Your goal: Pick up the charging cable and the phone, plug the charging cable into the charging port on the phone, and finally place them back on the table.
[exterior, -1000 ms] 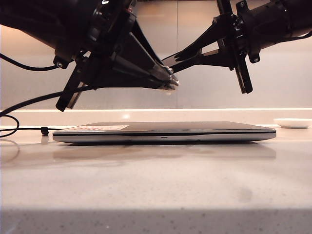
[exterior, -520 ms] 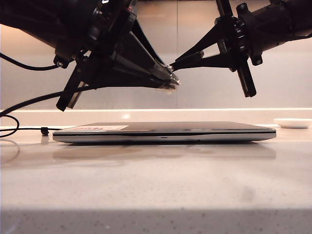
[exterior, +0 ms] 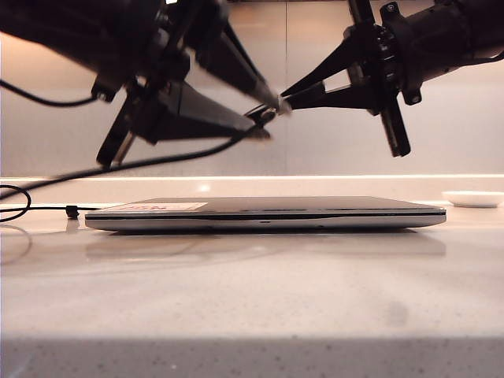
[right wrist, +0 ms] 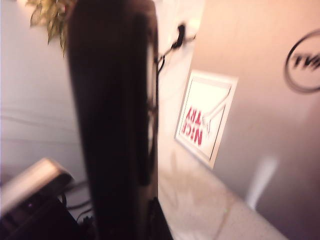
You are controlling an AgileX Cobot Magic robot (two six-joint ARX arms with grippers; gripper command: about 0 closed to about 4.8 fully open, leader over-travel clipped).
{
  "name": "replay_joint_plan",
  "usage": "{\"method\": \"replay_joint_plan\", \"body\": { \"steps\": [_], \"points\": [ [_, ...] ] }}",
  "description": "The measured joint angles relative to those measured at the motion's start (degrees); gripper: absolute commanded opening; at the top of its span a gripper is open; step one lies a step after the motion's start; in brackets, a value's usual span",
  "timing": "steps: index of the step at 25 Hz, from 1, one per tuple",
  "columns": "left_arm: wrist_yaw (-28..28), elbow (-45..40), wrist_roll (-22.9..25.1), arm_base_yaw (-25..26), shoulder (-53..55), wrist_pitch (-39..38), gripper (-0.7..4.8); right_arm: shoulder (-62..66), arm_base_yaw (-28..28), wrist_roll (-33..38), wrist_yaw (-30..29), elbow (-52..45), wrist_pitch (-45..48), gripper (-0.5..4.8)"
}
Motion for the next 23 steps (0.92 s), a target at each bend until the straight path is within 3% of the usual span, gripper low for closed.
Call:
{"method": "replay_joint_plan", "body": {
  "steps": [2, 6, 10, 12, 14, 15, 19, 23],
  "points": [
    [-0.1, 0.0, 0.0, 0.0, -0.1, 0.2, 0.95, 0.0, 0.2, 0.0, 0.1, 0.0, -0.2, -0.06],
    [-0.2, 0.1, 0.0, -0.1, -0.3, 0.2, 2.12, 0.0, -0.4, -0.2, 3.5, 0.2, -0.3, -0.06],
    [-0.2, 0.4, 1.0, -0.1, -3.2, 0.1, 2.14, 0.0, -2.8, -2.8, 6.7, 1.9, -2.8, -0.06],
    [-0.2, 0.4, 3.4, 0.1, -5.5, 0.1, 1.75, 0.0, -4.6, -5.3, 7.5, 4.0, -6.7, -0.06],
    [-0.2, 0.4, 4.7, 0.6, -7.3, -0.4, 0.36, -0.3, -5.9, -7.6, 7.6, 5.7, -11.0, -0.06],
    [-0.2, 0.4, 5.0, 1.0, -8.1, -0.7, -0.05, -0.7, -6.5, -8.6, 7.6, 6.4, -13.0, -0.06],
    [-0.2, 0.5, 7.5, 3.7, -11.9, -3.3, -0.06, -2.2, -10.6, -15.6, 7.9, 11.2, -25.3, -0.06],
    [-0.3, 1.2, 10.7, 7.4, -14.8, -6.0, -0.06, -2.9, -15.0, -23.8, 12.3, 15.9, -38.3, -0.06]
  ]
}}
